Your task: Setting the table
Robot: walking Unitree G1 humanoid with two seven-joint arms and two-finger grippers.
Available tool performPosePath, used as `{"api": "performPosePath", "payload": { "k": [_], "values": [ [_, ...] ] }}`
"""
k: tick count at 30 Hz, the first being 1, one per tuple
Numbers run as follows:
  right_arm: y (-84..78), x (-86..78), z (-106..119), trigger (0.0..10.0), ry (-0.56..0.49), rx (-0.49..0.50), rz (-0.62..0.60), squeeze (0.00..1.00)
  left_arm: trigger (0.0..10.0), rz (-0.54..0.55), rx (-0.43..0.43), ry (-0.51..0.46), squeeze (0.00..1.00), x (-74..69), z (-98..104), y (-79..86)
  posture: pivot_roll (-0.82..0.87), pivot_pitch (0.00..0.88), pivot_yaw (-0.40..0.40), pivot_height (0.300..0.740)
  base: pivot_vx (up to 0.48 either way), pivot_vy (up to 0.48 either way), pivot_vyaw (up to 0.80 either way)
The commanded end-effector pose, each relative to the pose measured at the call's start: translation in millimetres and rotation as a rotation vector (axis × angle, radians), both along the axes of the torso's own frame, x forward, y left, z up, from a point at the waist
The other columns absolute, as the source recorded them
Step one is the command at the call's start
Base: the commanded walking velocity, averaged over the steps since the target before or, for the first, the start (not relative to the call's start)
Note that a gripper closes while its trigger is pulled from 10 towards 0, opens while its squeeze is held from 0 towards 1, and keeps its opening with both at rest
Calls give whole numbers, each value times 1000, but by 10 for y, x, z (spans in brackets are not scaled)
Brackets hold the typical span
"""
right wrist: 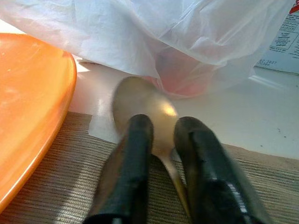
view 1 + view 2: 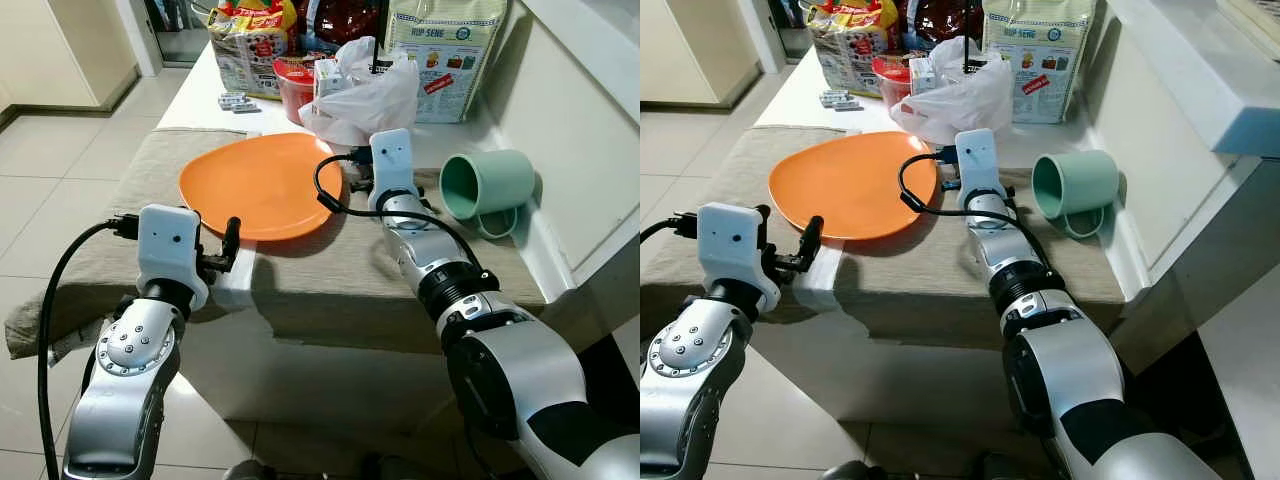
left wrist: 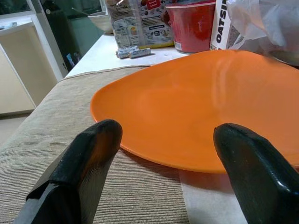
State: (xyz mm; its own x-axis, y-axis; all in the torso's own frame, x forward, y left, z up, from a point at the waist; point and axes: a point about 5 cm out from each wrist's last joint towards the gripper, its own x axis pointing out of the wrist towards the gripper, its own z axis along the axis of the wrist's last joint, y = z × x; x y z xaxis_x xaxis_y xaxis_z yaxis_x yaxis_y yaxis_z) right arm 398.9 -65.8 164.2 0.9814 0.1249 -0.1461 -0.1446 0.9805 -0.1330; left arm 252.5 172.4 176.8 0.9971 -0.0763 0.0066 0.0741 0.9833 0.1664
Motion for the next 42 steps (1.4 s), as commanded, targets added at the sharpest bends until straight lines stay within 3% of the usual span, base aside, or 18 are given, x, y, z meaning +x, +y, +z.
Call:
{"api": "performPosePath", "payload": {
  "k": [1,10,20,21,28,38,40,41,42],
  "values": [
    [30,-140,-396,0,165,-7,15,0,10000,-10,7,-15,0,-21,46,-21,61,125,46,740,0,0,0],
    [28,-122,-342,0,124,1,8,0,10000,-7,6,-14,0,-13,44,-17,61,128,45,740,0,0,0],
    [66,-47,-39,0,-71,-47,7,0,10000,-5,4,-20,0,15,49,-15,54,120,44,740,0,0,0],
    [72,-29,58,0,-130,-59,7,0,10000,-5,3,-22,0,20,52,-13,53,118,44,740,0,0,0],
    [112,7,349,0,-252,0,25,0,10000,-5,1,-26,0,29,56,-14,49,114,45,740,0,0,0],
    [131,11,522,0,-324,25,46,0,10000,-7,-2,-31,0,48,63,-20,42,107,44,740,0,0,0],
    [125,17,499,0,-296,32,42,0,10000,-7,-2,-31,0,48,64,-22,42,107,44,740,0,0,0],
    [110,20,465,9529,-271,34,32,0,10000,-7,-2,-31,0,47,64,-22,43,107,45,740,0,0,0],
    [102,22,432,10000,-248,32,31,404,10000,-7,-2,-32,0,46,64,-21,42,108,44,740,0,0,0]
  ]
}}
